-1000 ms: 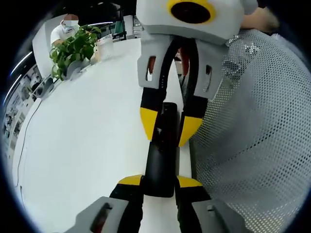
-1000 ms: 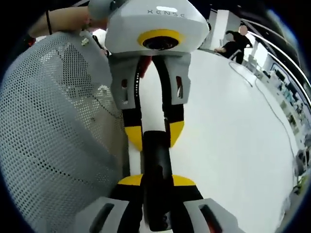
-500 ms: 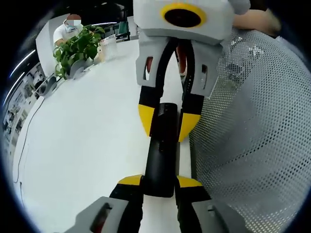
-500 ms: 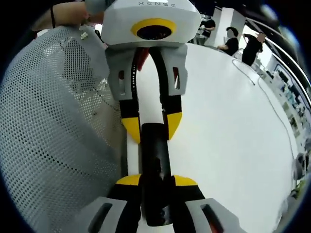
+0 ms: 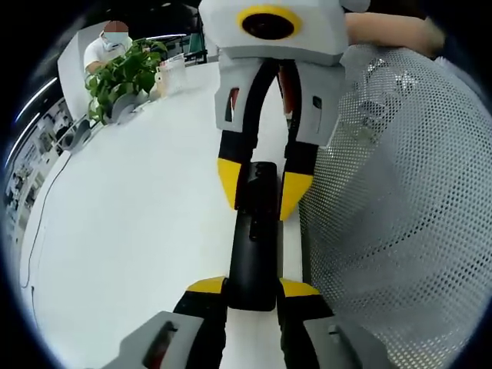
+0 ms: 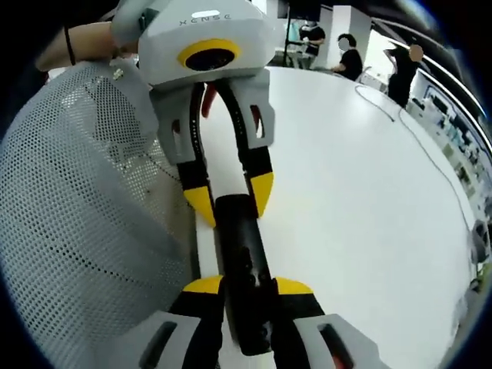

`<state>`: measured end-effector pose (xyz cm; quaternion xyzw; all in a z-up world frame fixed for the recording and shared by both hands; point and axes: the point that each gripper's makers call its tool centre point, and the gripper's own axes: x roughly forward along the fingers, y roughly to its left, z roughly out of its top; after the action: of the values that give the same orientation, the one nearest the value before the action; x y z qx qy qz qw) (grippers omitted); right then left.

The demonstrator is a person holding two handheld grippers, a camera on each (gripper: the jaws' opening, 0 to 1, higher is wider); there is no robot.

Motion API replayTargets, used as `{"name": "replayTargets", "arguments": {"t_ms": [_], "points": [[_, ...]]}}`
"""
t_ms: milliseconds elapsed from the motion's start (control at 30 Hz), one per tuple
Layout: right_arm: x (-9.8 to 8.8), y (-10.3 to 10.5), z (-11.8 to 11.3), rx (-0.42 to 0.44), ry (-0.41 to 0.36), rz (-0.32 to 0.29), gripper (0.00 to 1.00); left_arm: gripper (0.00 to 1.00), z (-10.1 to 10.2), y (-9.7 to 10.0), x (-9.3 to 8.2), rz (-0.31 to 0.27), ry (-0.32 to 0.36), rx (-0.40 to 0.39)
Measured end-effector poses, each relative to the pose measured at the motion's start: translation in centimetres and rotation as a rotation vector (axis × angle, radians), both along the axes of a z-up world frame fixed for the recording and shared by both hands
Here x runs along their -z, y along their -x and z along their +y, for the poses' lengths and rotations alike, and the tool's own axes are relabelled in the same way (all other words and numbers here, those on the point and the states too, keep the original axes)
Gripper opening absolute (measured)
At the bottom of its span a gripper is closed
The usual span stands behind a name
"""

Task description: Press the specified remote control buttons in sequence, fully releasing each button before pressing the next.

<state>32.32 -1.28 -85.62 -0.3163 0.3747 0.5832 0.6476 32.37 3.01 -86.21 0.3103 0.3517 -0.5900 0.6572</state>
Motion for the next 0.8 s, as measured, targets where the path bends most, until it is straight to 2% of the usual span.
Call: {"name": "replayTargets", "arguments": {"t_ms": [167, 600, 800], "points": [[0.1, -0.3, -0.7, -0.002, 0.033, -0.017, 0.21, 0.25, 0.0, 0.0, 0.0, -0.001, 0.003, -0.014], [0.1, -0.7, -2.3, 0.03, 0.054, -0.022, 0.21, 0.25, -0.1, 0.0, 0.0, 0.001, 0.003, -0.014], [0.1, -0.7, -2.2, 0.03, 0.054, -0.028, 0.21, 0.25, 0.0, 0.0, 0.0, 0.003, 0.008, -0.018]]}}
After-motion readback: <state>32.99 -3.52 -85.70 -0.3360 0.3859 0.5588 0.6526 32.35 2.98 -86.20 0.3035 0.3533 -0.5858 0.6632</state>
